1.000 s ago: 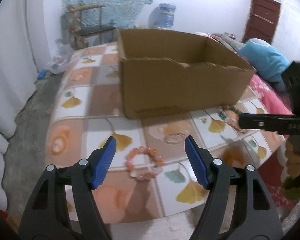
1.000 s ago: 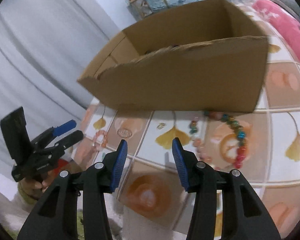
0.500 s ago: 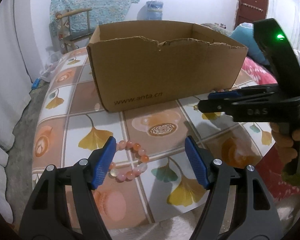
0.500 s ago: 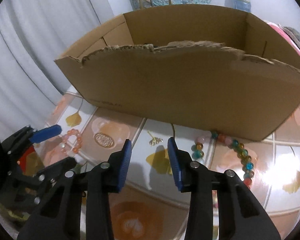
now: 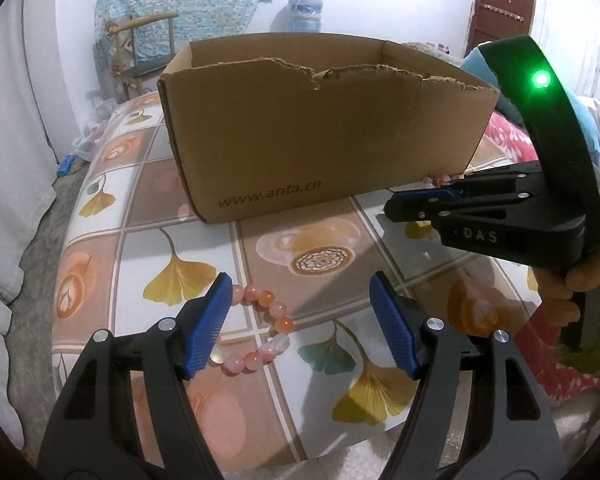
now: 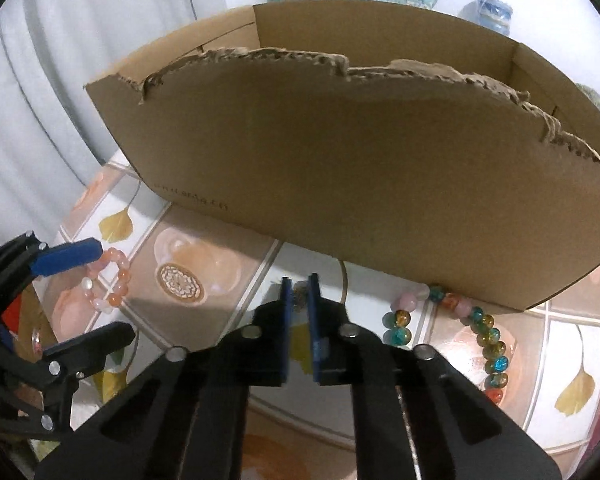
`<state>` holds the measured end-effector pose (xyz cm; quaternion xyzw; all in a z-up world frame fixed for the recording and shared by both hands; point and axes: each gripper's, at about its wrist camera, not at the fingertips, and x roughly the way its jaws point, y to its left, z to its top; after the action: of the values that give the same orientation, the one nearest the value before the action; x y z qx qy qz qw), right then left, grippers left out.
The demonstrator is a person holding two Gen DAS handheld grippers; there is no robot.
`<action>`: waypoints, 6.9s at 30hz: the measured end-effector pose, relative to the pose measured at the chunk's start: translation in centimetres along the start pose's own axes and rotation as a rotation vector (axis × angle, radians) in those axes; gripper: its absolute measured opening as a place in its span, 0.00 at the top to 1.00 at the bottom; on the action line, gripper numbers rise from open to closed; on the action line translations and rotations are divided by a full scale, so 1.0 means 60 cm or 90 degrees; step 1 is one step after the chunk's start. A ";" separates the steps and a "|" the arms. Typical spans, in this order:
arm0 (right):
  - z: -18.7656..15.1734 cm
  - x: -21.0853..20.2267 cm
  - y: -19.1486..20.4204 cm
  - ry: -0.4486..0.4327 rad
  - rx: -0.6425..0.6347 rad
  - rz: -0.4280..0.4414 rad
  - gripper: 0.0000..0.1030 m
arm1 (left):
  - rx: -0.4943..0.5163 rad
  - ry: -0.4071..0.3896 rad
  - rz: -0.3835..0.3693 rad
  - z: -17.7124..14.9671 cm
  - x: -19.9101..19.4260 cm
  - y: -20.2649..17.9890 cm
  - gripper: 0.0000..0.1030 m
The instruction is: Organize jewelry
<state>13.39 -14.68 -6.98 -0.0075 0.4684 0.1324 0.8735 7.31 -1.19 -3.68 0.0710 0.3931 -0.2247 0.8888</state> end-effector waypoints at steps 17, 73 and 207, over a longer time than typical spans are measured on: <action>-0.052 -0.072 -0.013 -0.013 0.061 0.068 0.97 | 0.030 0.005 0.025 -0.010 -0.019 -0.007 0.34; -0.062 -0.066 -0.027 -0.030 0.055 0.082 0.97 | 0.055 0.094 0.027 -0.011 0.010 -0.011 0.77; 0.270 0.139 -0.136 0.435 -0.177 -0.021 0.88 | -0.125 -0.069 -0.129 0.195 -0.046 0.130 0.47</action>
<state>32.94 -18.45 -5.62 -0.1777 0.7106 0.1705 0.6591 17.04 3.14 5.92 -0.0688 0.3697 -0.2771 0.8842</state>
